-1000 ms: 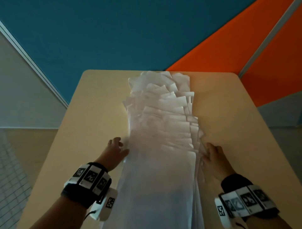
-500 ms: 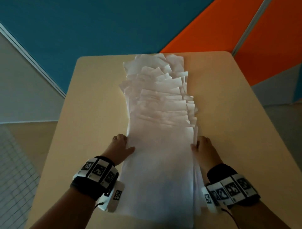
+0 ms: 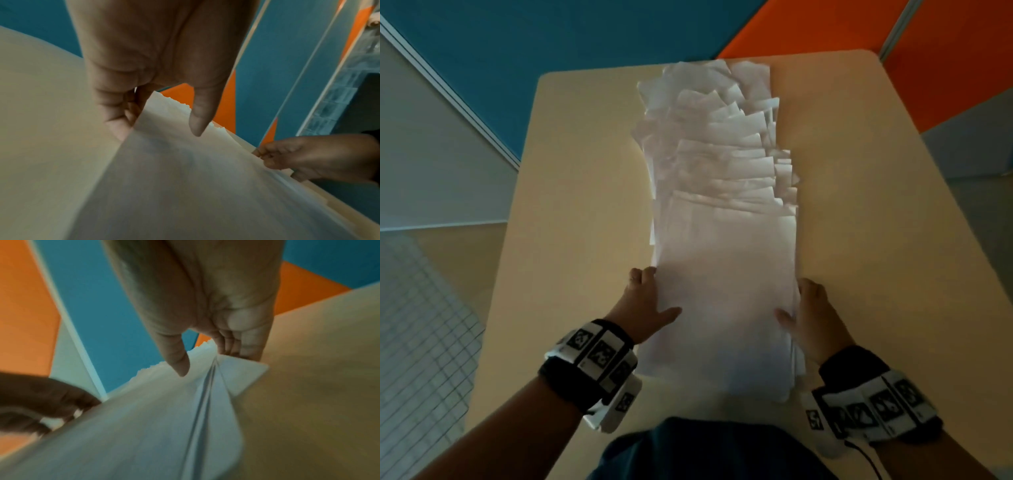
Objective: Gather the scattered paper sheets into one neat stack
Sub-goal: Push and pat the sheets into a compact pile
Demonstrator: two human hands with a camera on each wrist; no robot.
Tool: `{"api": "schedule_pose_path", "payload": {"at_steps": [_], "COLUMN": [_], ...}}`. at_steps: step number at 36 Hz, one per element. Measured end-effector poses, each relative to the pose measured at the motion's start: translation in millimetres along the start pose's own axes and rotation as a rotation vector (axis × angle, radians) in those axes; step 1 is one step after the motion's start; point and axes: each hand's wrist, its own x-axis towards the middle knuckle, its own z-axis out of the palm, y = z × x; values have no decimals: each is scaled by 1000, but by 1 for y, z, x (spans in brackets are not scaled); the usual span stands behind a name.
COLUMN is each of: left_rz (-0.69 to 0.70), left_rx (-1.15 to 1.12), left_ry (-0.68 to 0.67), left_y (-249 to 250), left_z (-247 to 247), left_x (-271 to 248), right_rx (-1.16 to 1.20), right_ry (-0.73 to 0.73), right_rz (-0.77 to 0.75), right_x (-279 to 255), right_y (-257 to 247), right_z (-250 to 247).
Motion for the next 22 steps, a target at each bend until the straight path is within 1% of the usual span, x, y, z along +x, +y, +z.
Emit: {"api": "schedule_pose_path", "payload": {"at_steps": [2,4,7,8,10,13,16,19,21,22], "left_rz": [-14,5,13,16,31,72,70,60,72,84], "left_rx": [-53,-50,126,178,200,128,106,116,136,141], "left_ry": [32,71,88,83,66,17,-13,-15,-27,-37], "left_y": [-1,-6,-17,-19,-20,-10,-2,-8,-17,-21], "left_z": [-3,-7,-9,-7,0,16,23,15,11,10], "left_x": [2,0,-12,-17,-25,-33,-32,-32,-34,-36], "right_rx": [62,25,-114,-146,-174,-155,-91,25,0,-41], "right_ry": [17,37,35,26,17,-3,-27,-45,-28,-42], "right_rz": [5,-4,18,25,17,-30,-51,-26,-26,-29], "right_x": [5,4,-10,-16,-28,-40,-40,-36,-37,-38], "right_y": [3,12,28,31,33,21,14,20,31,35], "right_z": [-6,-14,-21,-21,-15,4,16,5,-4,-6]}}
